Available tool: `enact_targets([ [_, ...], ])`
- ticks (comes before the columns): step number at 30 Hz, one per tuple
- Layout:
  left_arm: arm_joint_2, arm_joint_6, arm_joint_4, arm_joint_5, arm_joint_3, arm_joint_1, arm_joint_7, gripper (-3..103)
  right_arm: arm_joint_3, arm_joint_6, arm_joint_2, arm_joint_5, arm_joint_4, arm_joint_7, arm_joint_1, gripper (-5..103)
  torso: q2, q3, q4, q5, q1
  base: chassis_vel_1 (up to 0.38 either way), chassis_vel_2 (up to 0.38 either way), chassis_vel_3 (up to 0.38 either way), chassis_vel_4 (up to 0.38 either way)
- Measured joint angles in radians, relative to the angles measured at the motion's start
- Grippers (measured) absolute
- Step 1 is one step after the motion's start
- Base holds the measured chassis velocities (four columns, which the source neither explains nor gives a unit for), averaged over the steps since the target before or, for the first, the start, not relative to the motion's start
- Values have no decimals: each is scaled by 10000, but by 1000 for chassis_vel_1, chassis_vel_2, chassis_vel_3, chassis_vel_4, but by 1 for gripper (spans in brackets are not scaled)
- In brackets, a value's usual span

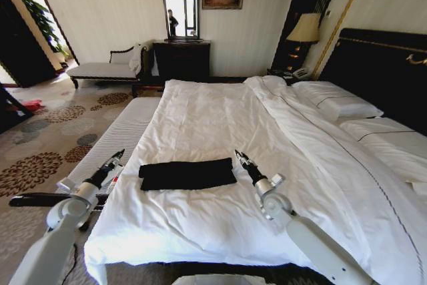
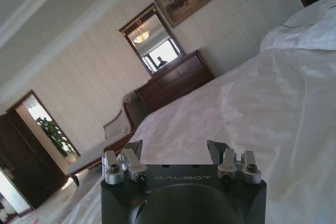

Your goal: Fold the clothes on the bed.

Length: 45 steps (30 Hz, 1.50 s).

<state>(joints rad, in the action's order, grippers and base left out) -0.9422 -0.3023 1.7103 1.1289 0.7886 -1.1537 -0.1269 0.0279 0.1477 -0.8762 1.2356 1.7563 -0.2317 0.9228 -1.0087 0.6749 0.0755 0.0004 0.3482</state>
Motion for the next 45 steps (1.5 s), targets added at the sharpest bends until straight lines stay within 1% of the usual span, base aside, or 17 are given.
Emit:
enact_targets([
  [1,-1,-475,204,-238,-209,272,547,70,-216,-230,-10,9,-76,-422,-327,71,0,1,0,0,1,0,0,0,0],
  [2,-12,-972,420,-562,-503,597,1087,75,-489,-604,-58,62,-193,-1003,-788,76,1,2,4,-2,2,0,0,0,0],
  [3,-21,-1251,535,-784,-709,784,1366,81,-702,-898,-105,131,-285,-1438,-1152,81,1,3,5,-1,3,0,0,0,0],
  [4,-34,-1711,732,-1144,-1094,1050,1784,85,-1053,-1301,-207,233,-441,-2063,-1699,81,1,3,3,-2,4,0,0,0,0],
  [5,-33,-2299,943,-1570,-1593,1319,2273,91,-1428,-1700,-343,354,-656,-2611,-2261,86,1,3,0,-3,5,0,0,0,0],
  [6,-33,-2299,943,-1570,-1593,1319,2273,91,-1428,-1700,-343,354,-656,-2611,-2261,86,1,3,0,-3,5,0,0,0,0],
  [8,29,-3281,1199,-2213,-2428,1760,2942,96,-2105,-2173,-639,613,-1169,-3141,-3167,96,2,4,-7,-3,6,0,0,0,0],
  [11,195,-4188,971,-2703,-3289,2408,3658,100,-2727,-2712,-888,1050,-1664,-3561,-3898,100,2,3,-6,-3,4,0,0,0,0],
  [16,262,-4428,395,-3092,-3793,3067,4170,100,-3239,-3449,-1084,1474,-2123,-4339,-4462,100,1,3,-1,-4,3,0,0,0,0],
  [19,200,-4452,340,-3111,-3919,3864,4400,100,-3744,-5163,-1334,2862,-2391,-6584,-5510,100,3,5,-4,-4,7,0,0,0,0],
  [20,200,-4452,340,-3111,-3919,3864,4400,100,-3744,-5163,-1334,2862,-2391,-6584,-5510,100,3,5,-4,-4,7,0,0,0,0],
  [24,129,-4422,1479,-2671,-3461,4194,4543,100,-4211,-6939,-1140,4688,-1985,-8326,-6471,100,2,0,-2,-3,3,0,0,0,0],
  [29,74,-4402,2340,-2639,-3195,4027,4545,100,-4568,-7550,-1047,5093,-2035,-8463,-6779,100,0,-1,-1,-3,-1,0,0,0,0],
  [32,-95,-4271,3241,-3051,-3064,3520,4454,100,-4721,-7821,-1358,5622,-2580,-8446,-6962,100,1,1,-4,-3,0,0,0,0,0],
  [35,-174,-4171,3590,-3273,-3050,3337,4380,100,-4815,-7883,-1731,5679,-3046,-8358,-7081,100,1,1,-3,-3,1,0,0,0,0],
  [38,-188,-4148,3868,-3306,-3023,3212,4351,100,-4850,-7923,-2284,5656,-3530,-8203,-7295,100,1,1,-4,-4,1,0,0,0,0],
  [45,-215,-4130,3906,-3325,-2957,3058,4344,100,-5013,-7979,-2735,5785,-3636,-8265,-7442,100,1,1,-6,-6,1,0,0,0,0],
])
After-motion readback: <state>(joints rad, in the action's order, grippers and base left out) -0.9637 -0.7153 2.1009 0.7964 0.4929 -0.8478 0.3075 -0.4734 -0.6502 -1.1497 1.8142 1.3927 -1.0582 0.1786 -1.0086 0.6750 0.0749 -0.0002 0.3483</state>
